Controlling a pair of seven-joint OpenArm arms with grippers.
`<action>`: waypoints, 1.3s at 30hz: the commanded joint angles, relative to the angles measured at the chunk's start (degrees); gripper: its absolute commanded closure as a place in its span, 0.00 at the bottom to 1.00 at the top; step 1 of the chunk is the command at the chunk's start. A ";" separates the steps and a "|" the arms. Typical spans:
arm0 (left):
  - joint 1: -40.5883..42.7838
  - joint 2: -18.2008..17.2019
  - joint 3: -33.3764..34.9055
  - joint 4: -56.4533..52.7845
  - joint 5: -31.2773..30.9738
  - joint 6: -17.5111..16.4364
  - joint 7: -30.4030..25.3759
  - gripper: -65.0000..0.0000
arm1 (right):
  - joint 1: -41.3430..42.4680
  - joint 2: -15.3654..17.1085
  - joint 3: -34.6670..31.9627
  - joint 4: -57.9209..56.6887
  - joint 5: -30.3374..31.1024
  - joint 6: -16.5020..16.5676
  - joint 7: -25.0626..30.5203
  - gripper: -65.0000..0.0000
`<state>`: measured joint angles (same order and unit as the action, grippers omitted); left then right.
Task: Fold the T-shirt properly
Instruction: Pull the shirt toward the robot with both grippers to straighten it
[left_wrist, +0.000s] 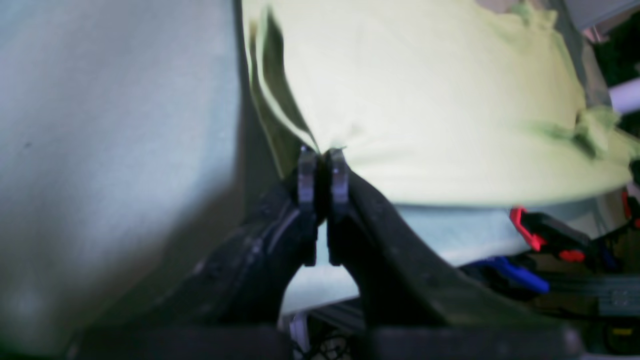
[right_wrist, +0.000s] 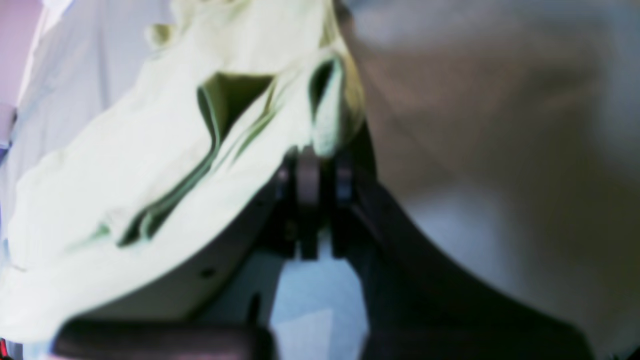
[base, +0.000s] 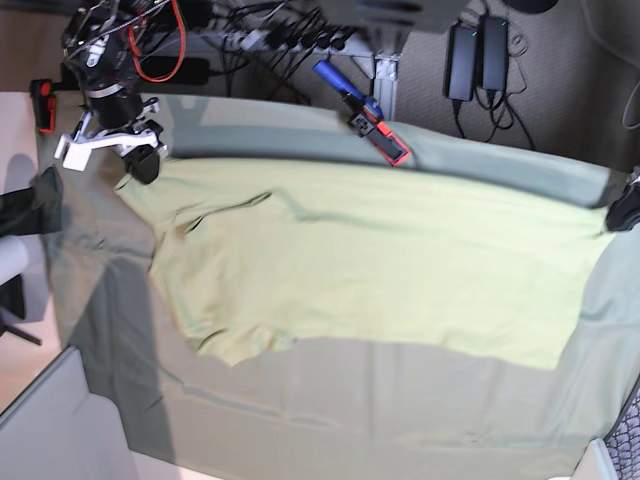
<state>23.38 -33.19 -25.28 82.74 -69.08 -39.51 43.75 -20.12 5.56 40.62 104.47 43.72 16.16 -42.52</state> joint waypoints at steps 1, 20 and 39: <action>0.61 -1.40 -1.07 0.87 -1.01 -0.49 -1.29 1.00 | -0.46 0.76 0.79 1.14 1.16 1.27 1.75 1.00; 2.25 0.28 -1.31 0.87 1.07 -0.49 -1.44 1.00 | -5.77 1.22 2.25 1.18 -1.29 2.29 1.57 1.00; 2.34 -0.17 -10.54 0.87 0.02 -0.49 -2.82 0.41 | -2.51 4.83 9.42 1.18 -4.20 2.14 3.08 0.33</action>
<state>25.85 -32.16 -35.33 82.87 -67.90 -39.46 41.98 -22.63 9.45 49.56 104.57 38.61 17.17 -40.77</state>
